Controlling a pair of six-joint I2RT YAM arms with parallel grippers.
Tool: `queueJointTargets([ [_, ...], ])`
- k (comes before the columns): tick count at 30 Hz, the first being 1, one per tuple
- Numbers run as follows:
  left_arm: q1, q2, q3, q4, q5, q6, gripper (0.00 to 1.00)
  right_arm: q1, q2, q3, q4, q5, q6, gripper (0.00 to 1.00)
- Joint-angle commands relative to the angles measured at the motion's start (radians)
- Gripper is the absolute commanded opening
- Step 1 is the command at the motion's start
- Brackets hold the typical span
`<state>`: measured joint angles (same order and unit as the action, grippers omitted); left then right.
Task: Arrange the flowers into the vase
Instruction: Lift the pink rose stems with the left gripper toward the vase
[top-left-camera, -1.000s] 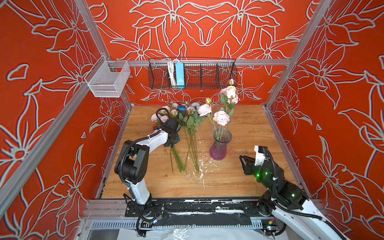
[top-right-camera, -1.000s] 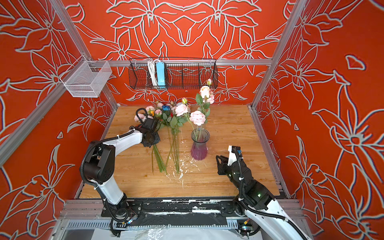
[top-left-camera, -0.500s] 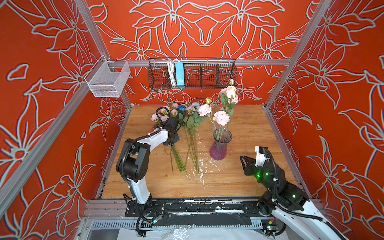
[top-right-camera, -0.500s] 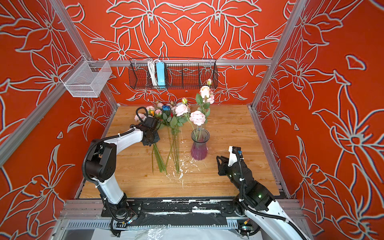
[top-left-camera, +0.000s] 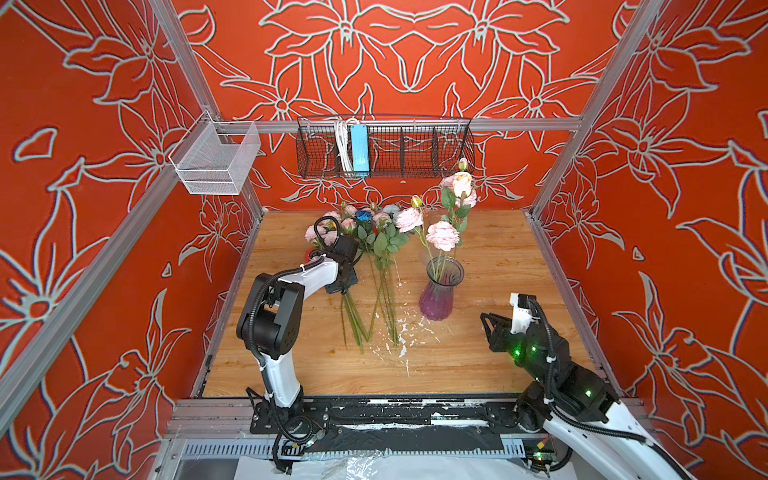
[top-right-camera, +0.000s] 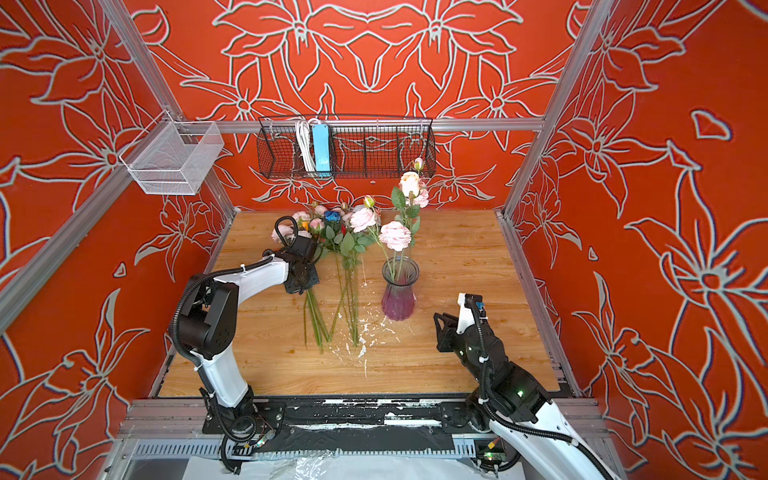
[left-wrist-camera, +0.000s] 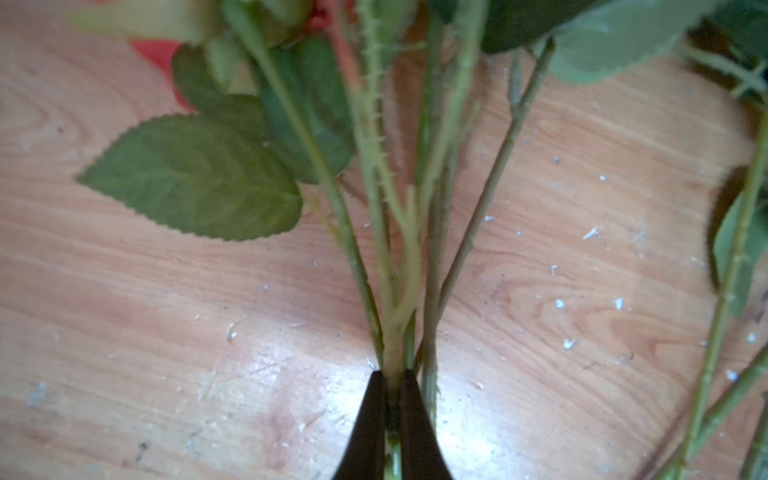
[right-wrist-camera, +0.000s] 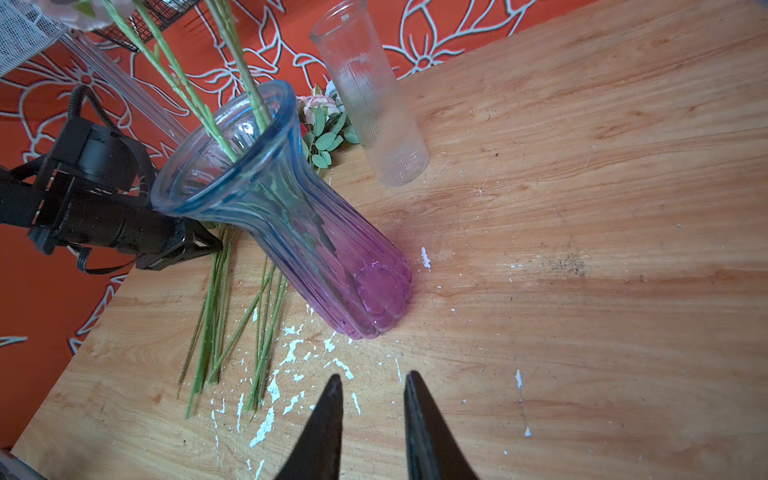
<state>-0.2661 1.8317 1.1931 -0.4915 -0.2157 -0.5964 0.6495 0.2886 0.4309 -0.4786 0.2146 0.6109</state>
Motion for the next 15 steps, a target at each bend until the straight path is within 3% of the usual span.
queueJointTargets([
  [1, 0.008, -0.046, -0.003, 0.000, 0.014, 0.008, 0.04, 0.002, -0.002, 0.043, -0.012, 0.024, 0.000, 0.28],
  [3, 0.005, -0.081, 0.007, -0.010, 0.045, 0.020, 0.00, 0.001, 0.001, 0.061, -0.019, 0.017, -0.006, 0.27],
  [15, -0.019, -0.249, 0.001, -0.057, 0.160, 0.014, 0.00, 0.001, -0.018, 0.102, -0.061, 0.020, -0.011, 0.28],
])
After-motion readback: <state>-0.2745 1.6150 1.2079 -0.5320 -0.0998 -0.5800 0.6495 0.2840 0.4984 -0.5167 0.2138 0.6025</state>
